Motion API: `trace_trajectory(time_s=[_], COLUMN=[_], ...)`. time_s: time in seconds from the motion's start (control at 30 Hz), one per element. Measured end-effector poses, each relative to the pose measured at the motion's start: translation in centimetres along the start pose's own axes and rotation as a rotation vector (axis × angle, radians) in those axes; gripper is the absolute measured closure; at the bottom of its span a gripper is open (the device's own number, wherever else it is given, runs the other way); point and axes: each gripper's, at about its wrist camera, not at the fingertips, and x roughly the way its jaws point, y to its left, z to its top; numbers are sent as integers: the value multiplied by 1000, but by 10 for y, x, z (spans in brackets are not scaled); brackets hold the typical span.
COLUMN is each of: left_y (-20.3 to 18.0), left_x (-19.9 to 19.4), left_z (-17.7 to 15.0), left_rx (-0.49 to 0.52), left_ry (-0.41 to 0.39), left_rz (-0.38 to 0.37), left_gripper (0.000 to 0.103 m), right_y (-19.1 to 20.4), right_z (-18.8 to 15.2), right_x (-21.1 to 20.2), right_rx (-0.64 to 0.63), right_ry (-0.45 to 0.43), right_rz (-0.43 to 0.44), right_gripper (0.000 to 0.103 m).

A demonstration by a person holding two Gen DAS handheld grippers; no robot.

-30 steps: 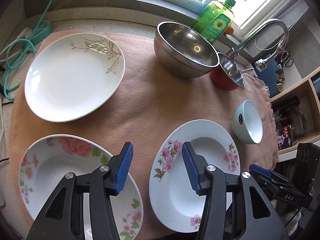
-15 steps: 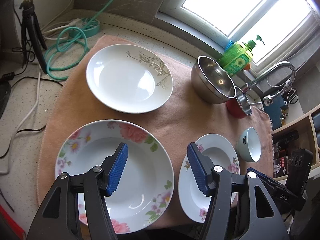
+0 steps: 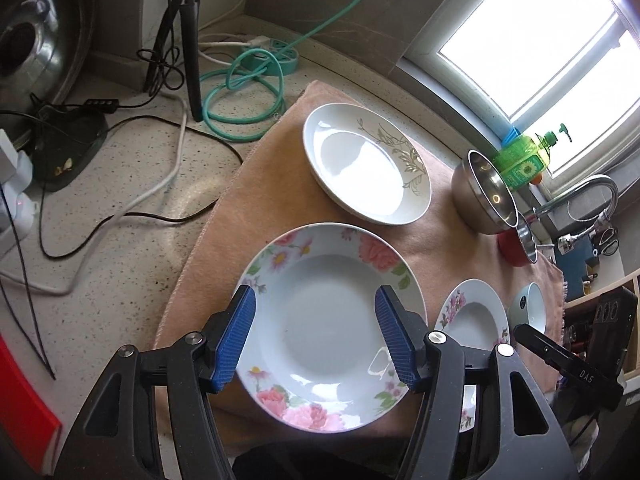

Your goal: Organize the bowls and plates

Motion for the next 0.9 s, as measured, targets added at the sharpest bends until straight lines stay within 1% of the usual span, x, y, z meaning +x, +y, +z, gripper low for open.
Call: trace_trajectory(time_s=[0.2, 0.4, 0.7, 0.77, 0.8, 0.87, 0.9], left_y=[21, 35, 48, 51, 52, 52, 53], left_x=[-6, -5, 3, 7, 8, 11, 13], left_z=[-10, -20, -33, -35, -36, -38, -38], left_rx=[-58, -101, -142, -155, -155, -151, -152], left_ry=[-14, -6, 18, 29, 34, 39, 42], left_rz=[8, 11, 5, -2, -3, -2, -4], left_gripper=[41, 41, 41, 44, 44, 44, 47], right_y=[19, 38, 63, 65, 66, 67, 68], right_z=[6, 12, 18, 19, 20, 21, 22], right_x=[10, 21, 49, 56, 59, 66, 69], right_rx=[-60, -120, -201, -211, -213, -219, -222], right_ry=[12, 29, 74, 87, 95, 111, 117], right_rz=[13, 23, 37, 39, 40, 38, 35], right_gripper=[18, 18, 19, 19, 20, 26, 27])
